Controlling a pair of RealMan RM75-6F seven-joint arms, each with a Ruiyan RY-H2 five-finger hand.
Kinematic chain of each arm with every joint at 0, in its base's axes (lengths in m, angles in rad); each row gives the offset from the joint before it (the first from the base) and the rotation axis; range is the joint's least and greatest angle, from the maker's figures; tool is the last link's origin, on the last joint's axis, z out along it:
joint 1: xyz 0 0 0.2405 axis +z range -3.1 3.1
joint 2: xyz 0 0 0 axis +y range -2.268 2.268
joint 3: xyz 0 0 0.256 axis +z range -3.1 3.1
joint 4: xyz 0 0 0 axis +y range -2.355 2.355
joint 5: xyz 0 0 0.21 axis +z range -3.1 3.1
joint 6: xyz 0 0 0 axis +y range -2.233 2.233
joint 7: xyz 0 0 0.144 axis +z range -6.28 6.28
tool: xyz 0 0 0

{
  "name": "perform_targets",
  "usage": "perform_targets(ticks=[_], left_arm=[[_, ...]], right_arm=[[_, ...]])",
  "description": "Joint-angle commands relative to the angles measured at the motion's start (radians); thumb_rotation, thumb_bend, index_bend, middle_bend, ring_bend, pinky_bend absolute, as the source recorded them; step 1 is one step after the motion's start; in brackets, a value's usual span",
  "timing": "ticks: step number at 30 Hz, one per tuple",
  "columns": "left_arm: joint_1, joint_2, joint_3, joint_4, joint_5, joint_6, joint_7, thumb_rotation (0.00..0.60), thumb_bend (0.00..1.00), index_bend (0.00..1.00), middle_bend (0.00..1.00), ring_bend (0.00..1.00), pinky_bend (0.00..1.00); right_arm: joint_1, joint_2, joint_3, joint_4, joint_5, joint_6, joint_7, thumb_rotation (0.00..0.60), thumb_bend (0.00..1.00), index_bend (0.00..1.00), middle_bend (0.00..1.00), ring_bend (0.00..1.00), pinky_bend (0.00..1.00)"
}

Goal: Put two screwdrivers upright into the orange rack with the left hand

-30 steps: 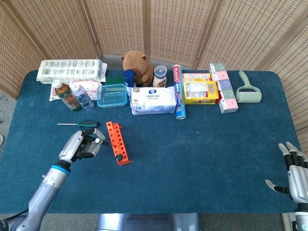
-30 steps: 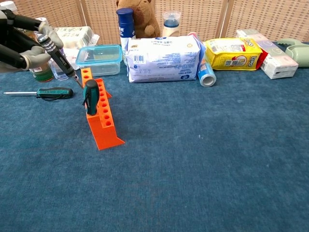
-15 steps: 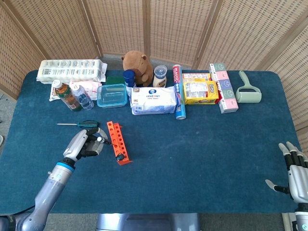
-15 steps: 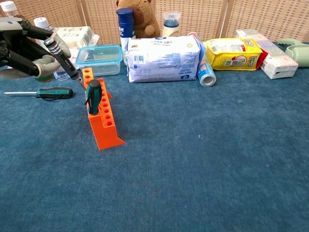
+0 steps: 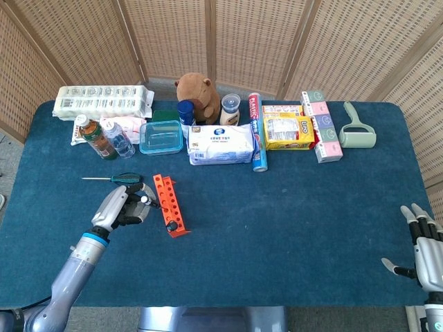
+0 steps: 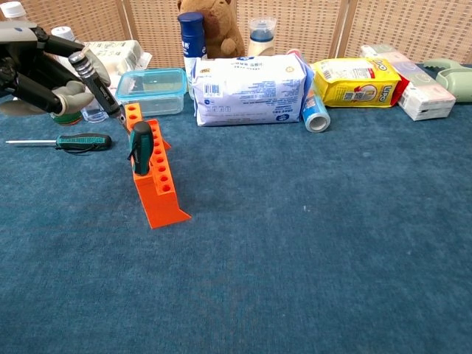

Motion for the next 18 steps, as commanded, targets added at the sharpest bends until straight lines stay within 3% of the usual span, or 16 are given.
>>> perform_targets(ticks=[1, 18], left_arm=[[-0.007, 0.0, -0.004, -0.008, -0.009, 0.003, 0.016, 0.6, 0.56, 0.5, 0.84, 0.87, 0.95], [-0.067, 0.031, -0.018, -0.083, -0.156, 0.025, 0.185, 0.6, 0.56, 0.5, 0.84, 0.87, 0.95]], right_arm=[[0.0, -0.001, 0.0, -0.001, 0.0, 0.001, -0.003, 0.6, 0.0, 0.02, 0.0, 0.0, 0.09], [0.001, -0.003, 0.0, 0.0, 0.003, 0.0, -0.007, 0.6, 0.0, 0.02, 0.0, 0.0, 0.1]])
